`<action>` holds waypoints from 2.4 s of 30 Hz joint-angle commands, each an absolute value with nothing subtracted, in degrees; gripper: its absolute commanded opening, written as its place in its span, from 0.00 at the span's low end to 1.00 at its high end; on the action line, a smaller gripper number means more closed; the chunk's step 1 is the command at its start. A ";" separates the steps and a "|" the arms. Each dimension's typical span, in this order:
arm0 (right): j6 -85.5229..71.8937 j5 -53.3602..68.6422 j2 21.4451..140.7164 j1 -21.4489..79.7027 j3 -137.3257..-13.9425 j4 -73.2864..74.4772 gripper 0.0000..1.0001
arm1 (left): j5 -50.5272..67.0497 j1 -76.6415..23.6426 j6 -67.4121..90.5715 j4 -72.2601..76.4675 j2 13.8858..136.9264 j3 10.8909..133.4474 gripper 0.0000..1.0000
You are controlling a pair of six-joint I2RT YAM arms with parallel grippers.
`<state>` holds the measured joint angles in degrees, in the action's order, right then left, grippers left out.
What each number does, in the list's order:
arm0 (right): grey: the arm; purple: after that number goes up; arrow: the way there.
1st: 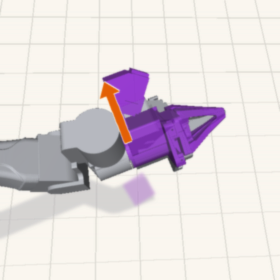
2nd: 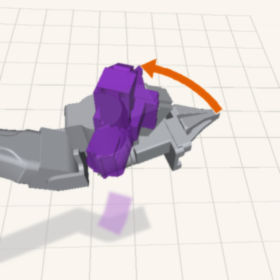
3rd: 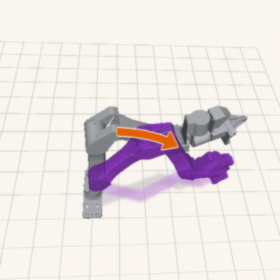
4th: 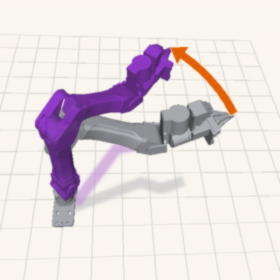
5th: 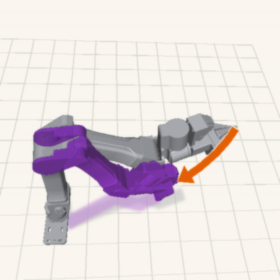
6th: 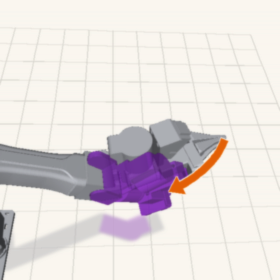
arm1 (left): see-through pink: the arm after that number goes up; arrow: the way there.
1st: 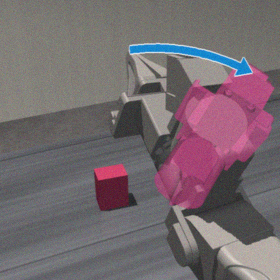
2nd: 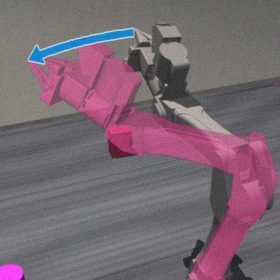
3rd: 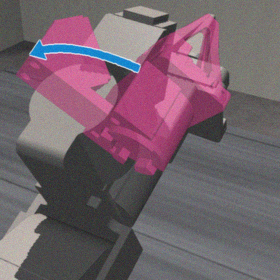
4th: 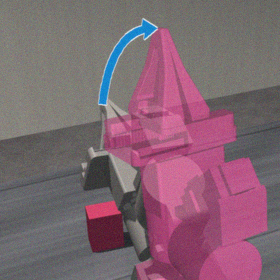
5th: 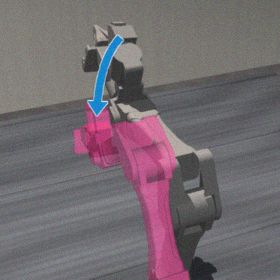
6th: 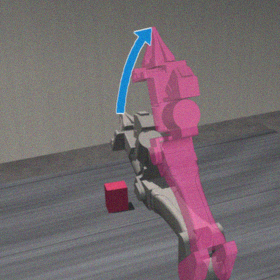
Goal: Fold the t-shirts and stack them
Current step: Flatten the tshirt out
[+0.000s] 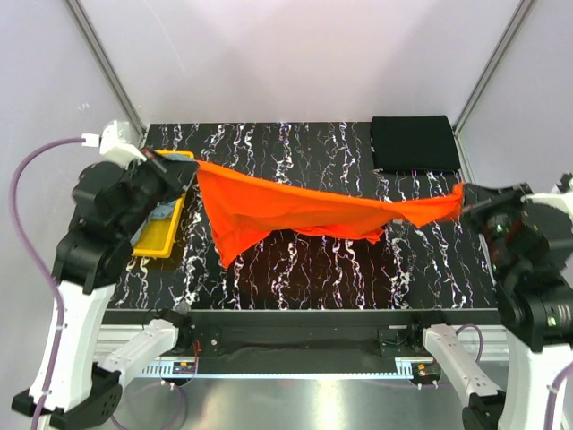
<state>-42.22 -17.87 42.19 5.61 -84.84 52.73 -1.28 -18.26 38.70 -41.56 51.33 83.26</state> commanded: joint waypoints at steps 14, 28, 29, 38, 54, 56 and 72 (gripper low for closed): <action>-36.39 -10.55 61.77 5.45 -92.18 36.04 0.00 | -6.50 -16.18 33.93 -37.71 67.38 96.31 0.00; -31.11 -12.65 62.25 5.45 -107.14 40.43 0.00 | -4.05 -15.12 36.56 -35.60 65.84 103.11 0.00; -31.46 -12.74 61.01 5.45 -106.62 41.30 0.00 | -3.96 -15.20 37.00 -35.33 63.05 101.96 0.00; -32.25 -15.91 47.38 5.45 -105.11 49.03 0.00 | -0.97 -15.12 39.81 -34.28 47.03 92.03 0.00; -27.52 -10.64 57.00 5.54 -105.74 43.34 0.00 | -10.52 -15.12 33.94 -35.77 52.35 91.69 0.00; -26.81 -9.32 60.54 5.45 -102.33 39.48 0.00 | -13.00 -15.03 32.35 -35.77 55.97 89.92 0.00; -20.13 8.09 101.74 5.45 -82.26 2.37 0.00 | 3.77 -3.17 34.37 -20.56 101.74 83.31 0.00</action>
